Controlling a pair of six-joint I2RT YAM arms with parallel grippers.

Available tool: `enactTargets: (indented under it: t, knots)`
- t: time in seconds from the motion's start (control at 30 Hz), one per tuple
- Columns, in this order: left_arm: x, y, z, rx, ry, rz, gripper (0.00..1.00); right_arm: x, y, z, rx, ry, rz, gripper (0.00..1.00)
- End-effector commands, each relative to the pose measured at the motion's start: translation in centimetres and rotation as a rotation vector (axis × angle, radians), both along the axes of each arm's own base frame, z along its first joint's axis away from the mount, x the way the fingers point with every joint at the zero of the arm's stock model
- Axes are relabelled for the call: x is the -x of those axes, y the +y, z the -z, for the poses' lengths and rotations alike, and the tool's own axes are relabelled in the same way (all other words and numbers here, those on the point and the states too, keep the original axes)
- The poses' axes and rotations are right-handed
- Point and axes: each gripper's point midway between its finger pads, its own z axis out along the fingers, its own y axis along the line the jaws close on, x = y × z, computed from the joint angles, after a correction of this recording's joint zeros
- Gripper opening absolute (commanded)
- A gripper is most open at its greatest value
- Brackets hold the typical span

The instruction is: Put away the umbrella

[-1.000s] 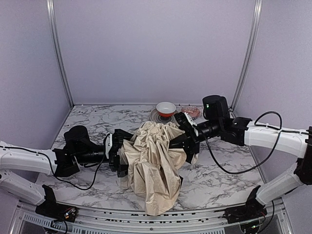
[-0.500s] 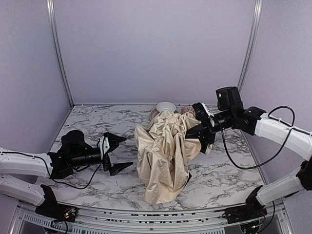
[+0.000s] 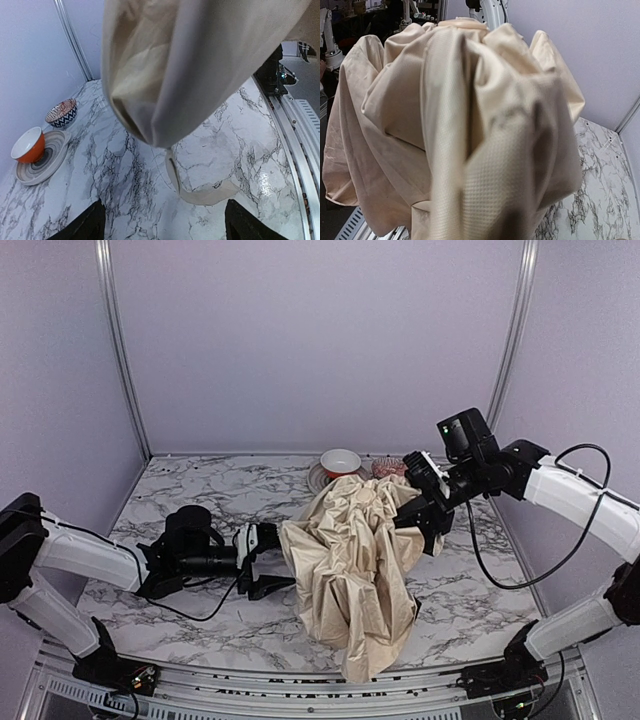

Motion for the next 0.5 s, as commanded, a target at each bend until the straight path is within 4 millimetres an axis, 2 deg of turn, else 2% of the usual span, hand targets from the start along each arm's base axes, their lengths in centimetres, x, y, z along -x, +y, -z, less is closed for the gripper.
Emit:
enactTargets:
  t: [0.0, 0.17, 0.23, 0.3, 0.37, 0.43, 0.47]
  knots:
    - [0.1, -1.4, -0.8, 0.079, 0.019, 0.043, 0.8, 1.5, -0.4, -3.8, -0.094, -0.052, -0.056, 0.0]
    - [0.1, -3.1, -0.8, 0.146, 0.115, 0.096, 0.75, 1.6, -0.5, -4.0, -0.104, -0.058, -0.041, 0.0]
    - [0.3, -3.4, -1.5, 0.202, 0.127, 0.115, 0.73, 1.5, -0.5, -4.1, -0.107, -0.06, -0.031, 0.0]
    - [0.4, -3.5, -1.5, 0.237, 0.14, 0.119, 0.66, 1.5, -0.5, -4.3, -0.11, -0.066, -0.024, 0.0]
    - [0.1, -3.4, -1.1, 0.245, 0.142, 0.103, 0.47, 1.6, -0.6, -4.5, -0.112, -0.07, -0.022, 0.0]
    - [-0.5, -2.9, -0.5, 0.24, 0.118, 0.06, 0.16, 1.7, -0.7, -4.6, -0.109, -0.072, -0.017, 0.0]
    - [-1.2, -2.4, -0.1, 0.234, 0.099, 0.012, 0.05, 1.7, -0.8, -4.6, -0.107, -0.073, -0.013, 0.0]
